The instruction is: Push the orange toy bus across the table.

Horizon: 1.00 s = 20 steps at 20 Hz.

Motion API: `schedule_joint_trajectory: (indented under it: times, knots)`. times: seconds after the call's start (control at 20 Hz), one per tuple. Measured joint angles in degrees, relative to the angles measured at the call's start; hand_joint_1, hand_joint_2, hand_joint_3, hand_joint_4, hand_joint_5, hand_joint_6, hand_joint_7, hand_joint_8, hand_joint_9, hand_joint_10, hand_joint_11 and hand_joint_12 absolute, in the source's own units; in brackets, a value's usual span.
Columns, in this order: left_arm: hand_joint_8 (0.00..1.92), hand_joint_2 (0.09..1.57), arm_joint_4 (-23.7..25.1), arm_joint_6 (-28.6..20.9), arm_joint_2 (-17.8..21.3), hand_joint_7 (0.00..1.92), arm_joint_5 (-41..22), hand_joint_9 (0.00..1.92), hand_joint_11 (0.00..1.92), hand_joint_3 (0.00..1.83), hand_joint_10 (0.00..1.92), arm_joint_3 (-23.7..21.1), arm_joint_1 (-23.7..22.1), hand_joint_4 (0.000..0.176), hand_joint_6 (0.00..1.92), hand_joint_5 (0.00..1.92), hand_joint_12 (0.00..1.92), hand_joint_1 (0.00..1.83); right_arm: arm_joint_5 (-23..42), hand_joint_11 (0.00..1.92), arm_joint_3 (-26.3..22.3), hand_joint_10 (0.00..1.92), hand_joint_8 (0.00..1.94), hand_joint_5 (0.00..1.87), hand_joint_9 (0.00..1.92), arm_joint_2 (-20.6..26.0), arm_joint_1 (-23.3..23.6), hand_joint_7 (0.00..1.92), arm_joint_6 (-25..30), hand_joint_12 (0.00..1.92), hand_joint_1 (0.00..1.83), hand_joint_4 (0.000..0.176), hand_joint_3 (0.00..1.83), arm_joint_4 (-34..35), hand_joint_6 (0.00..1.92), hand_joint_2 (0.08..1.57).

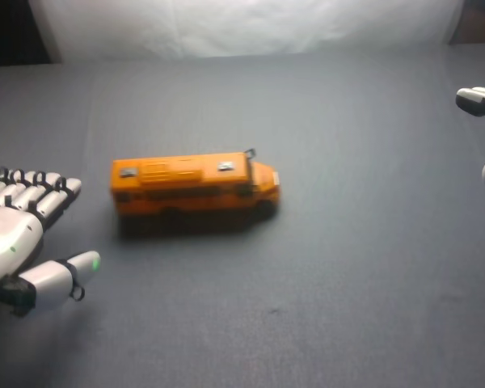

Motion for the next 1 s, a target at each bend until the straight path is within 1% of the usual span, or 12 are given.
schedule_joint_trajectory:
  times: [0.25,0.35,0.45,0.55,0.6,0.65,0.75,0.8,0.85,0.9,0.95,1.0]
  knots:
    - [0.01,1.32,5.27,-11.93,0.63,0.09,-5.75,0.1,0.12,0.0,0.02,-0.39,2.29,0.0,0.01,0.07,0.05,0.0,0.13,0.09,0.02,0.0,0.0,0.25,0.1,-0.02,0.0,0.24,0.15,0.14,0.17,0.007,0.0,0.35,0.0,1.43]
    - [0.01,1.33,7.52,-15.04,1.66,0.2,-9.46,0.18,0.15,0.0,0.01,-1.36,2.78,0.0,0.01,0.16,0.09,0.0,0.44,0.08,0.0,0.0,0.0,0.25,0.11,0.02,0.0,0.24,0.55,0.14,0.17,0.0,0.0,0.42,0.0,1.43]
    - [0.0,1.31,9.86,-16.31,2.32,0.2,-12.63,0.18,0.14,0.0,0.0,-1.81,2.78,0.0,0.0,0.17,0.1,0.0,1.57,0.06,0.0,0.0,0.0,0.24,0.09,0.04,0.0,0.23,0.66,0.14,0.16,0.0,0.0,-0.02,0.0,1.44]
    - [0.0,1.2,12.13,-19.08,3.04,0.16,-15.58,0.13,0.09,0.0,0.0,-2.58,2.78,0.0,0.0,0.16,0.09,0.0,3.32,0.05,-0.17,0.0,0.0,0.24,0.11,0.35,-0.02,0.23,0.7,0.14,0.13,0.0,0.0,-0.13,0.0,1.43]
    - [0.0,1.26,13.4,-19.78,3.43,0.19,-17.16,0.16,0.12,0.0,0.0,-3.04,2.78,0.0,0.0,0.18,0.11,0.0,4.07,0.06,-0.17,0.0,0.0,0.24,0.11,0.52,0.0,0.23,0.7,0.13,0.11,0.003,0.0,-0.04,0.0,1.43]
    - [0.01,1.3,14.91,-20.48,3.76,0.21,-19.02,0.17,0.14,0.02,0.01,-3.41,2.78,0.0,0.0,0.19,0.12,0.0,5.2,0.05,-0.44,0.0,0.0,0.23,0.11,0.72,0.0,0.23,0.72,0.13,0.11,0.0,0.0,0.04,0.0,1.44]
    - [0.0,1.31,16.41,-20.79,4.13,0.2,-22.97,0.16,0.12,0.01,0.0,-4.22,2.78,0.0,0.0,0.18,0.12,0.0,7.91,0.06,-1.03,0.01,0.0,0.24,0.14,1.11,0.0,0.23,0.81,0.13,0.13,0.009,0.0,-0.15,0.0,1.43]
    - [0.0,1.31,16.57,-20.92,4.31,0.18,-24.24,0.14,0.06,0.01,0.0,-4.66,2.78,0.0,0.0,0.17,0.1,0.0,9.05,0.08,-1.44,0.01,0.0,0.23,0.16,1.33,0.0,0.24,0.83,0.13,0.11,0.028,0.0,-0.13,0.0,1.41]
    - [0.0,1.32,17.07,-21.42,4.33,0.16,-25.77,0.12,0.04,0.01,0.0,-5.09,2.84,0.0,0.0,0.15,0.1,0.0,10.47,0.11,-1.66,0.01,0.01,0.24,0.19,1.51,0.0,0.25,0.85,0.14,0.15,0.015,0.0,-0.52,0.0,1.42]
    - [0.0,1.33,18.18,-21.88,4.33,0.12,-27.56,0.08,0.01,0.01,0.0,-5.4,3.32,0.0,0.0,0.12,0.09,0.0,11.76,0.12,-1.88,0.01,0.0,0.24,0.2,1.79,0.0,0.24,0.85,0.15,0.15,0.03,0.0,-1.14,0.0,1.41]
    - [0.0,1.34,18.75,-21.92,4.33,0.1,-28.92,0.06,0.0,0.02,0.0,-5.99,3.63,0.0,0.0,0.08,0.09,0.0,13.35,0.09,-2.25,0.0,0.0,0.25,0.16,1.97,0.0,0.24,0.85,0.14,0.2,0.0,0.0,-1.53,0.0,1.45]
    - [0.0,1.36,18.93,-22.03,4.33,0.08,-29.53,0.04,0.0,0.02,0.0,-6.29,3.67,0.0,0.0,0.06,0.09,0.0,14.19,0.05,-2.29,0.0,0.0,0.24,0.12,1.97,0.0,0.22,0.85,0.13,0.21,0.0,0.01,-1.75,0.0,1.46]
